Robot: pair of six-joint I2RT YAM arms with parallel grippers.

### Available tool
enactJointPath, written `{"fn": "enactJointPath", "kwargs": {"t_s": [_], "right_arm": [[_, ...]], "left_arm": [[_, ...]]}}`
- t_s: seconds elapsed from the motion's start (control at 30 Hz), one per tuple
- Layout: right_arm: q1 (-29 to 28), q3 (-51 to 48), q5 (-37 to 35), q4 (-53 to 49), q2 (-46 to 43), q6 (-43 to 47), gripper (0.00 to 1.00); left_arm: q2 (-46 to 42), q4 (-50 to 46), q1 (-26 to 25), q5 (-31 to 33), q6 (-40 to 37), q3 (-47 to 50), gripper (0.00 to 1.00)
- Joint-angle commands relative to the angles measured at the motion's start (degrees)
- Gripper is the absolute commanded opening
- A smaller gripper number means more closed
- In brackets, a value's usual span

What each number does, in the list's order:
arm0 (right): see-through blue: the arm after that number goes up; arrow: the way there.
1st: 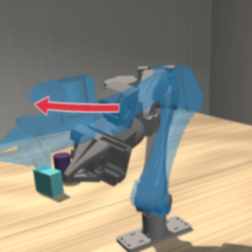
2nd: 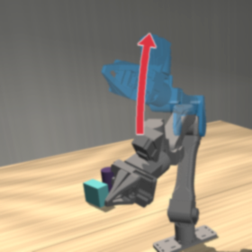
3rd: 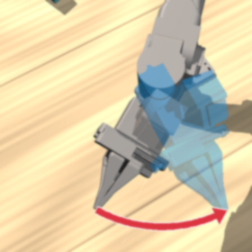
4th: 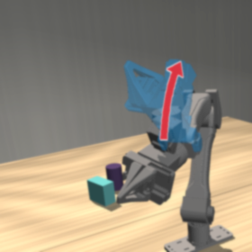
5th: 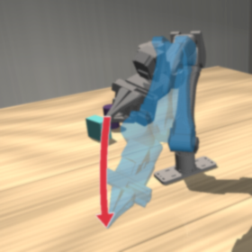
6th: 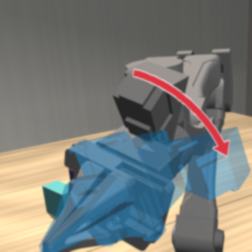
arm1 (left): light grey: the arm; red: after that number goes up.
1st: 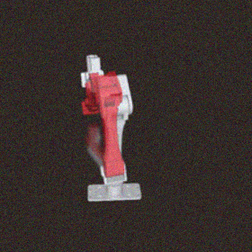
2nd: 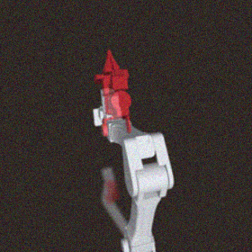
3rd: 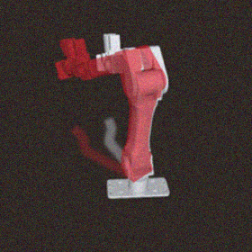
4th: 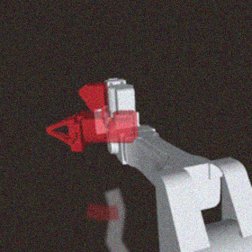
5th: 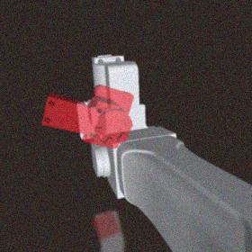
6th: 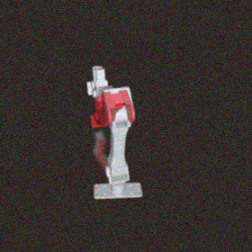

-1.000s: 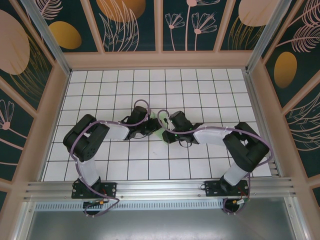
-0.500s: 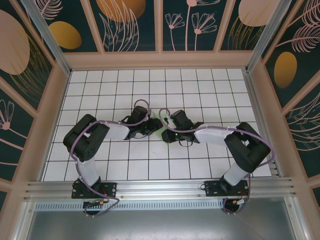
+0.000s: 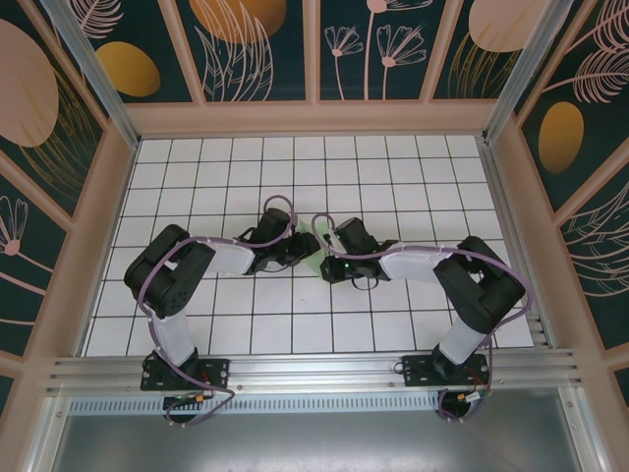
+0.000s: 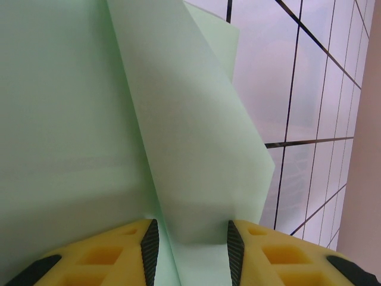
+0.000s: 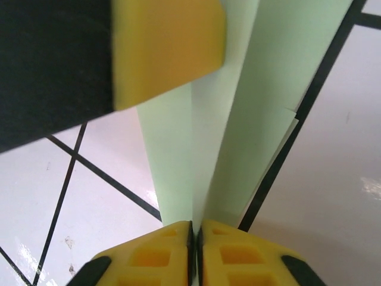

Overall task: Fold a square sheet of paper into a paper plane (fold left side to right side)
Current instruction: Fourth fold the wing at the center of the table.

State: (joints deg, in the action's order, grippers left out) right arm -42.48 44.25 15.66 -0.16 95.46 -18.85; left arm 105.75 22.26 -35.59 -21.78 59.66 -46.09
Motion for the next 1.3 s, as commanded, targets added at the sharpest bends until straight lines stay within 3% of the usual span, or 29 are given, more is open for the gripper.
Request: {"fn": "enactJointPath", "kwargs": {"t_s": [0.0,0.2,0.43,0.57,0.67,0.83,1.27], "right_arm": [[0.47,0.62,1.80,0.56,0.88,-0.47,0.11],[0.61,0.15,3.53,0.99,0.26,-0.57,0.10],[1.98,-0.13,5.32,-0.09,-4.52,-0.36,0.24],[6.14,-0.72,9.86,0.33,-8.80,-0.31,0.34],[10.29,-0.71,14.85,2.58,-9.53,-1.04,0.35],[14.38,2.33,20.18,4.64,-4.81,-1.80,0.35],[15.53,8.52,23.40,8.27,6.17,-4.80,0.32]], "left_arm": [[0.34,-2.61,-0.27,1.74,-1.03,-0.42,0.39],[0.93,-2.77,-0.27,2.05,-0.93,-0.38,0.39],[1.03,-2.84,-0.31,2.03,-0.93,-0.23,0.39],[0.86,-2.78,-0.35,2.00,-0.94,-0.24,0.39],[0.68,-2.90,-0.36,2.09,-0.97,-0.19,0.39],[0.68,-2.92,-0.35,2.19,-0.90,-0.07,0.39],[0.92,-2.92,-0.63,2.27,-0.86,-0.15,0.39]]}}
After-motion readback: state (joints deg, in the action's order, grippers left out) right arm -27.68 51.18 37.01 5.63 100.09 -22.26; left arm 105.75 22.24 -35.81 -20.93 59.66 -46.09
